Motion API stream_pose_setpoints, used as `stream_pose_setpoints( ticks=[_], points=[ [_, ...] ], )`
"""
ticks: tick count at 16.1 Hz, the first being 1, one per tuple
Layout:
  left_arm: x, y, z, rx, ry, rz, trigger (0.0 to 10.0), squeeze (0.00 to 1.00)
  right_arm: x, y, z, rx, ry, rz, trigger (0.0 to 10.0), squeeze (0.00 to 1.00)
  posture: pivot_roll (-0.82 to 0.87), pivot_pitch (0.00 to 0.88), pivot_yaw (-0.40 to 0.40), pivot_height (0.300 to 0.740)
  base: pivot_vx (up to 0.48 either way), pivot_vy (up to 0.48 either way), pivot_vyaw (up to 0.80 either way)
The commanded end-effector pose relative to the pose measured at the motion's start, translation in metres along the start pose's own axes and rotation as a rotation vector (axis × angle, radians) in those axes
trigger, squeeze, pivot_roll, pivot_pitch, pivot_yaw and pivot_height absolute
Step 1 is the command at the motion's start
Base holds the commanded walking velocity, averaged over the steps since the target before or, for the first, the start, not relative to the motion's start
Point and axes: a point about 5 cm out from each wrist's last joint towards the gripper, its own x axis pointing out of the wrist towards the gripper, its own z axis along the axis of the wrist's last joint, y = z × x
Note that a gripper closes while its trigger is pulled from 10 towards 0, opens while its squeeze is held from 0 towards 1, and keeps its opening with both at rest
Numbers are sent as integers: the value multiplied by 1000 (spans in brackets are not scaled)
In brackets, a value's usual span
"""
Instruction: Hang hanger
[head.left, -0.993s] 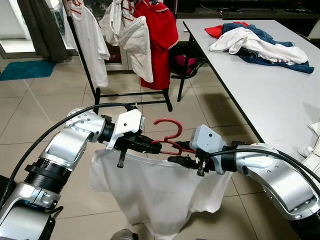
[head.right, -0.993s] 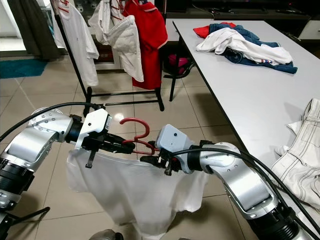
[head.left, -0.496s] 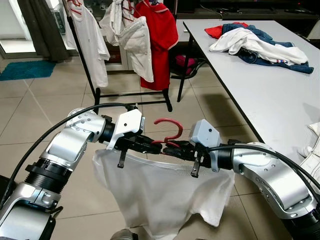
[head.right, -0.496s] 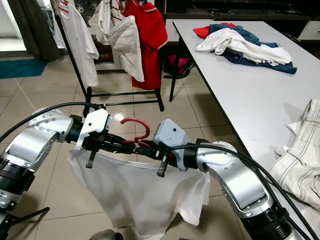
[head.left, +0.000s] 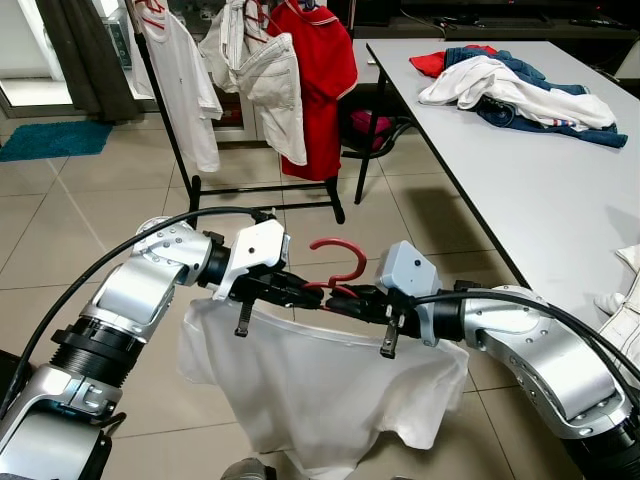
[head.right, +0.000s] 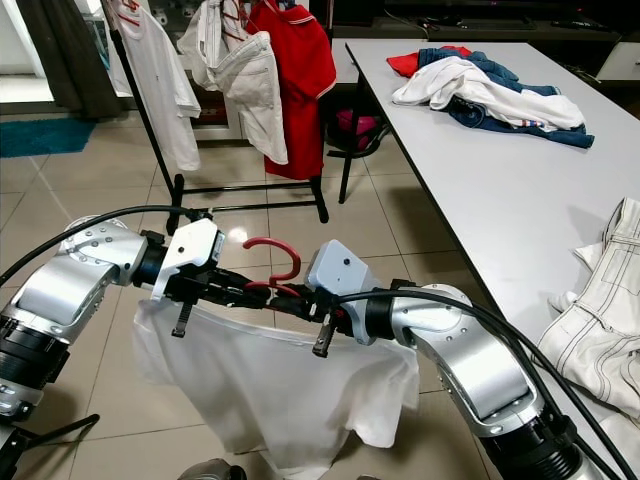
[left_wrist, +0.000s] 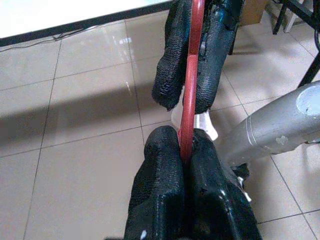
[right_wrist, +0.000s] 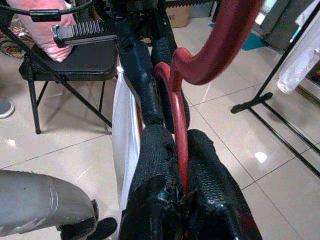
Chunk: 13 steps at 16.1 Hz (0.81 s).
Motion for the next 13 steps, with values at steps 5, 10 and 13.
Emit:
stream_pose_setpoints(
  ticks=[5,10,13],
  points=[
    [-11,8,17,-22,-139,78,10000,1000,-4,2,-10,58,38,1,0,0,-33,0,-5,740,0,0,0],
    [-23,5,31,-69,-277,99,10000,1000,3,0,-14,68,-3,-64,0,0,-11,0,-29,740,0,0,0],
    [-31,5,30,-101,-305,164,10000,1000,4,3,-19,90,5,-73,0,0,-10,0,-23,740,0,0,0]
  ],
)
